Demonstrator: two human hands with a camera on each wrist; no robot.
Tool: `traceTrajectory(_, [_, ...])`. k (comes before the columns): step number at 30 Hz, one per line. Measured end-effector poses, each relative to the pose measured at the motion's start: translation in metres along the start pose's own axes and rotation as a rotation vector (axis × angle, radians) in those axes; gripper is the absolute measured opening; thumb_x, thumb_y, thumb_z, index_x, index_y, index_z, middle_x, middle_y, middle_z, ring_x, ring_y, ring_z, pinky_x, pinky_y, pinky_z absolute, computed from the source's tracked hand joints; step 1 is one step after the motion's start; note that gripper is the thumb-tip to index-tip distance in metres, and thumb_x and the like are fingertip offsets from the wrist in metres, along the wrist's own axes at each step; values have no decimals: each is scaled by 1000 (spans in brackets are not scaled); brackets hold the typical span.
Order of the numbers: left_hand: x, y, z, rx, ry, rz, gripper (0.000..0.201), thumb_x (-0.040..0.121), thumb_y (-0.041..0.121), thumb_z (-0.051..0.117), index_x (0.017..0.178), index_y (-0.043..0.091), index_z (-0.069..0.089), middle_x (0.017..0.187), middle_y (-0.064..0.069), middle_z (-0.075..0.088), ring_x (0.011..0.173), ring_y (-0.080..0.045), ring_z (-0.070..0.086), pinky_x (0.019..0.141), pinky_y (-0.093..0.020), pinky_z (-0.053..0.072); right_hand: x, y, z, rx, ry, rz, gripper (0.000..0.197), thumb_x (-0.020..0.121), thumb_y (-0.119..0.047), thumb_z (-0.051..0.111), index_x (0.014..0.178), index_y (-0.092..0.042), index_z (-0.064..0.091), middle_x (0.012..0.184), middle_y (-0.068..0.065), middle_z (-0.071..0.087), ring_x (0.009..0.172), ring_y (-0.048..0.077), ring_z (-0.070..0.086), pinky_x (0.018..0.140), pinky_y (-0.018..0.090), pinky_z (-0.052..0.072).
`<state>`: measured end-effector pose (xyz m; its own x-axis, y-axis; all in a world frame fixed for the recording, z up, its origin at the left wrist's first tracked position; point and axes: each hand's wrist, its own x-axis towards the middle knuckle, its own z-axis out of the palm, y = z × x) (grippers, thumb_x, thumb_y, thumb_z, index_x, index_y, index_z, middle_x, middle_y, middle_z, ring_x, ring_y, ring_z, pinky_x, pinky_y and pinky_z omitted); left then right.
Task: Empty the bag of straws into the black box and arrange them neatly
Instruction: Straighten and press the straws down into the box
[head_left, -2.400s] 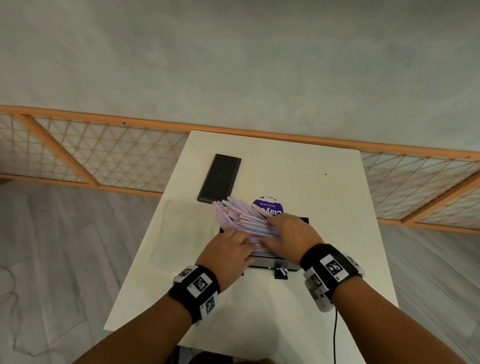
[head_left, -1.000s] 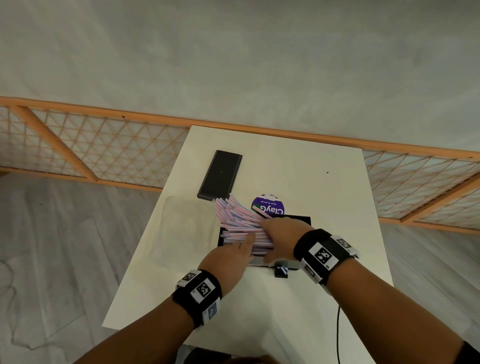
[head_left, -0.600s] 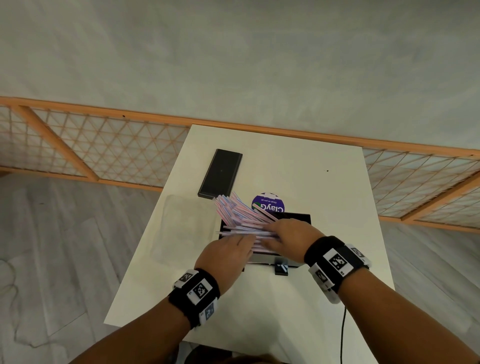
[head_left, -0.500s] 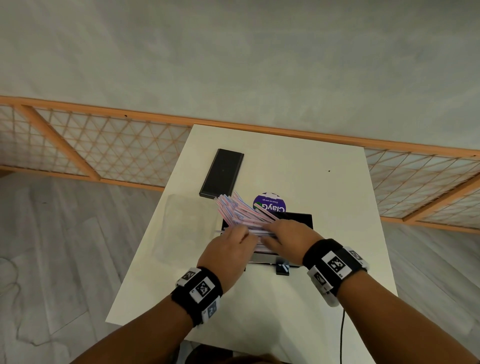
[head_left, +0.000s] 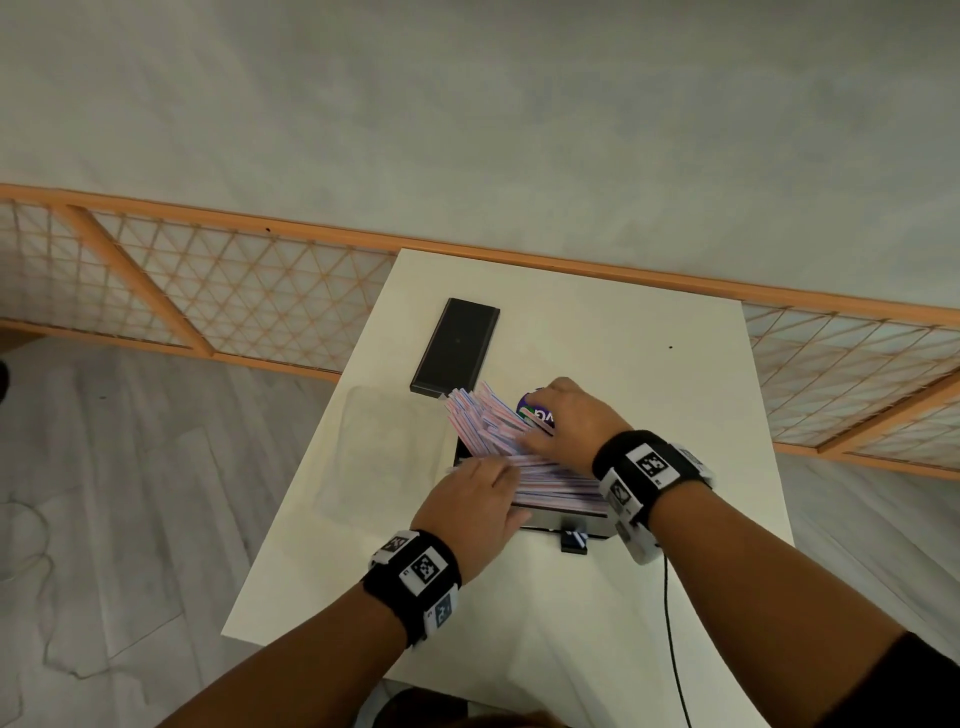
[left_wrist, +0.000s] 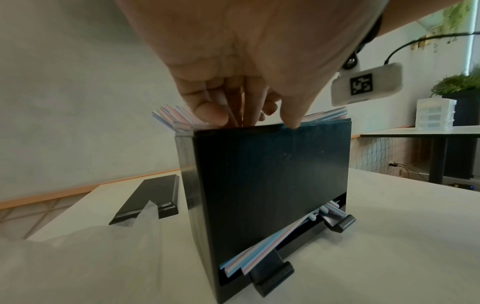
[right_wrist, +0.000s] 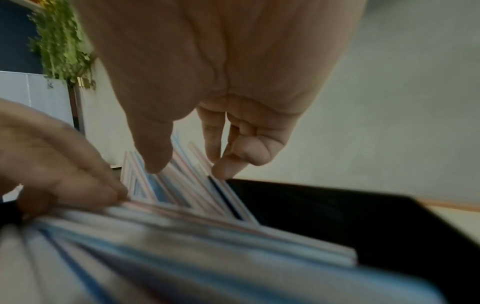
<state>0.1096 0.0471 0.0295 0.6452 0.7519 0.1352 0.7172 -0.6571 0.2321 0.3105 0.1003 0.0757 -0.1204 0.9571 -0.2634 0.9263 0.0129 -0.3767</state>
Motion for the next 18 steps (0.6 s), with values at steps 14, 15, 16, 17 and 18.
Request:
traceTrajectory(14, [4, -8, 13, 253, 7, 197, 13, 84, 33, 78, 85, 21, 74, 86, 4, 69, 85, -17, 63, 78, -33, 54, 19, -5, 15, -48, 39, -70, 19, 86, -30, 63, 97, -18, 52, 94, 2, 51, 86, 28, 59, 73, 35, 47])
traceTrajectory(15, [5, -8, 12, 242, 11, 191, 14, 83, 34, 79, 84, 21, 73, 84, 4, 68, 83, -17, 62, 77, -32, 54, 17, -5, 12, -47, 38, -78, 20, 87, -29, 63, 97, -17, 52, 94, 5, 56, 85, 29, 59, 72, 34, 46])
traceTrajectory(16, [5, -8, 12, 238, 7, 189, 15, 81, 34, 81, 84, 21, 73, 84, 4, 67, 82, -17, 62, 76, -33, 54, 16, -5, 7, -42, 43, -88, 19, 88, -28, 63, 96, -17, 50, 91, 7, 59, 82, 29, 59, 69, 34, 45])
traceTrajectory(17, [5, -8, 12, 239, 6, 192, 15, 81, 33, 81, 84, 21, 73, 84, 4, 67, 82, -18, 62, 76, -33, 54, 14, -5, 3, -32, 53, -94, 18, 90, -28, 62, 94, -18, 48, 87, 6, 60, 77, 28, 58, 65, 34, 43])
traceTrajectory(18, [4, -8, 12, 243, 10, 197, 16, 81, 34, 81, 85, 21, 72, 84, 4, 66, 82, -18, 62, 76, -33, 54, 11, -5, -3, -22, 65, -97, 19, 92, -29, 61, 92, -19, 45, 81, 4, 58, 72, 27, 56, 61, 33, 40])
